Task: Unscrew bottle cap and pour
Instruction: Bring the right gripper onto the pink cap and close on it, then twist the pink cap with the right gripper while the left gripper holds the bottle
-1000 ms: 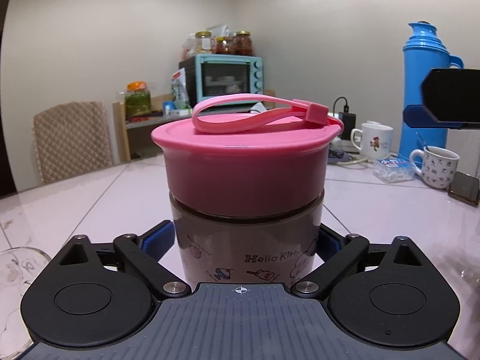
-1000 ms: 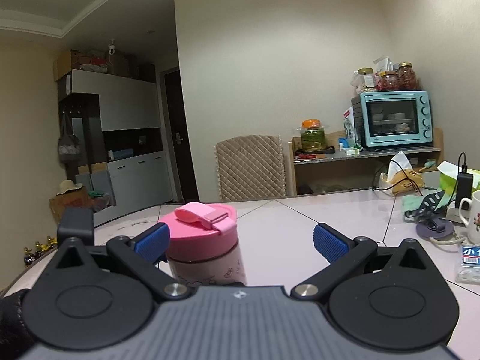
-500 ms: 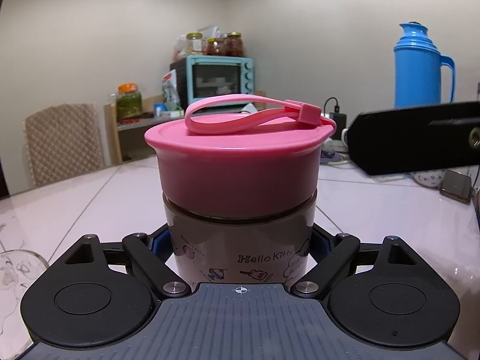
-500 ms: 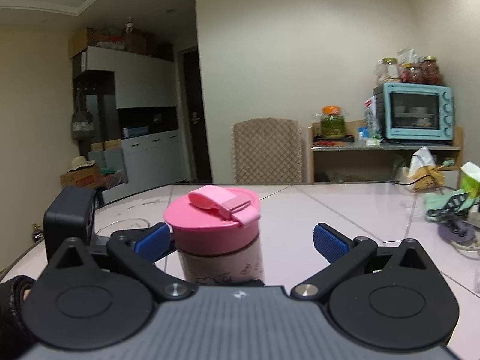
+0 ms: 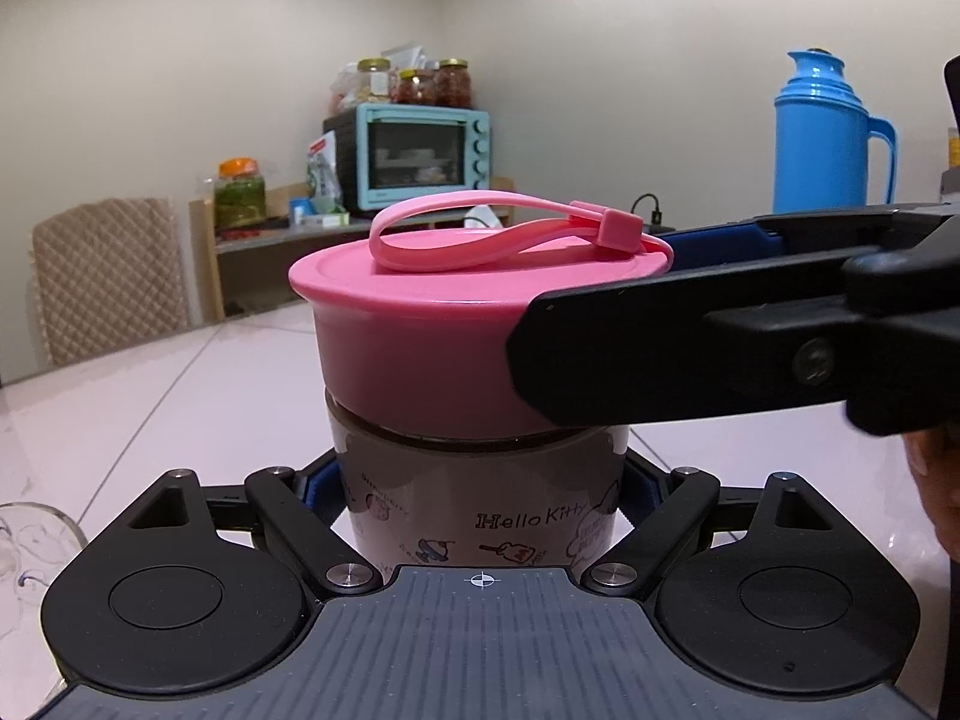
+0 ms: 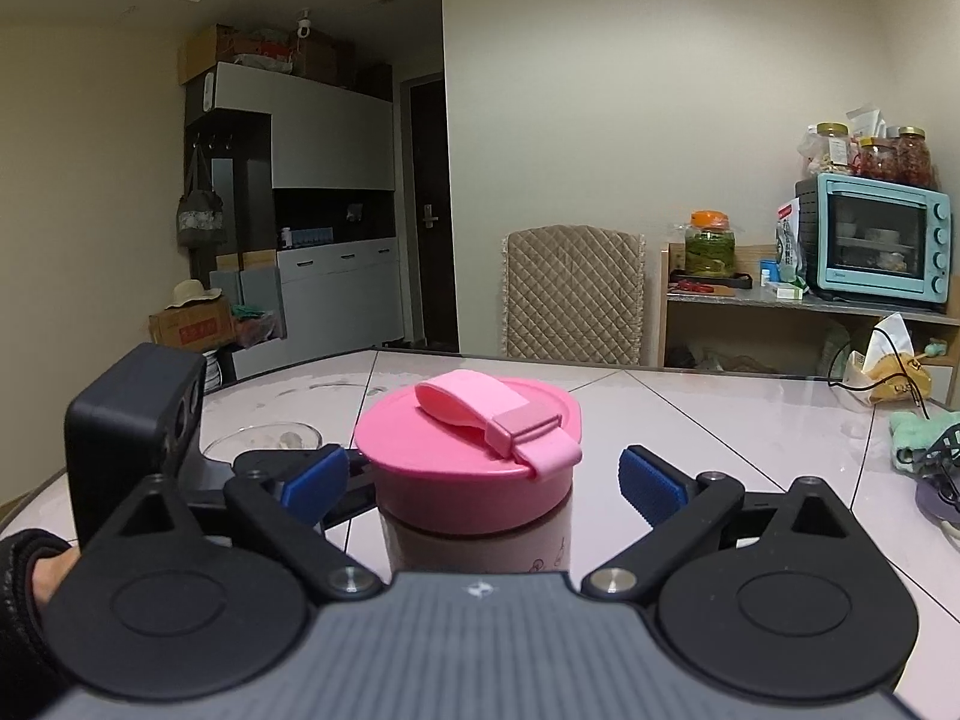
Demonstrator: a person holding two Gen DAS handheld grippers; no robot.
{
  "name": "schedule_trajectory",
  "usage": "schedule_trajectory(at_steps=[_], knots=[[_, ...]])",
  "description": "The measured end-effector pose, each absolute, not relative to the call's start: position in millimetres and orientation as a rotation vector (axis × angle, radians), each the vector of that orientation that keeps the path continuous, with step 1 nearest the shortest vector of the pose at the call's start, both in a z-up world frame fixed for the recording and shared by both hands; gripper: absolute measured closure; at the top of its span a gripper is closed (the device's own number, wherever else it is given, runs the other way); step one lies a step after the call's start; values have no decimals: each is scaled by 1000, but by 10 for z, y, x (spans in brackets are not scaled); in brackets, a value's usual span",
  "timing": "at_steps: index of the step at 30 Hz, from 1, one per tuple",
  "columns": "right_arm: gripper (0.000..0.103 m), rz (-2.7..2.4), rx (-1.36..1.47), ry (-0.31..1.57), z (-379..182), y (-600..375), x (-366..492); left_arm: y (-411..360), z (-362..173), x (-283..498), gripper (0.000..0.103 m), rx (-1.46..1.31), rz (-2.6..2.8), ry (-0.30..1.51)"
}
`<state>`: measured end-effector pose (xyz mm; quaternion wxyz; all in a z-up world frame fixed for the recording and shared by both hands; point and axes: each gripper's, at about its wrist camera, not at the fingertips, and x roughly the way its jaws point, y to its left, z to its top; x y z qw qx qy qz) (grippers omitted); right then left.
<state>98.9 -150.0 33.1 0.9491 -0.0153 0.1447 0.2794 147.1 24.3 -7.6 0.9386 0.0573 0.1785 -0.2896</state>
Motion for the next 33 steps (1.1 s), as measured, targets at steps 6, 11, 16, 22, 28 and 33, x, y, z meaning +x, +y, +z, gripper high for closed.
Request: schedule_trajectory(at_steps=[6, 11, 16, 22, 28, 33], knots=[[6, 575, -49, 302, 317, -1492, 933, 230, -81, 1420, 13, 139, -618, 357], [9, 583, -54, 311, 279, -1484, 934, 213, -80, 1393, 13, 148, -645, 358], [13, 594, -61, 316, 251, -1456, 945, 209, -92, 1368, 13, 153, -661, 355], [16, 587, -63, 319, 227, -1450, 985, 224, -114, 1354, 13, 151, -669, 348], [17, 595, -46, 315, 197, -1470, 1013, 229, -126, 1353, 13, 154, -673, 342], [18, 632, -65, 315, 206, -1511, 1060, 234, -135, 1359, 13, 154, -681, 339]])
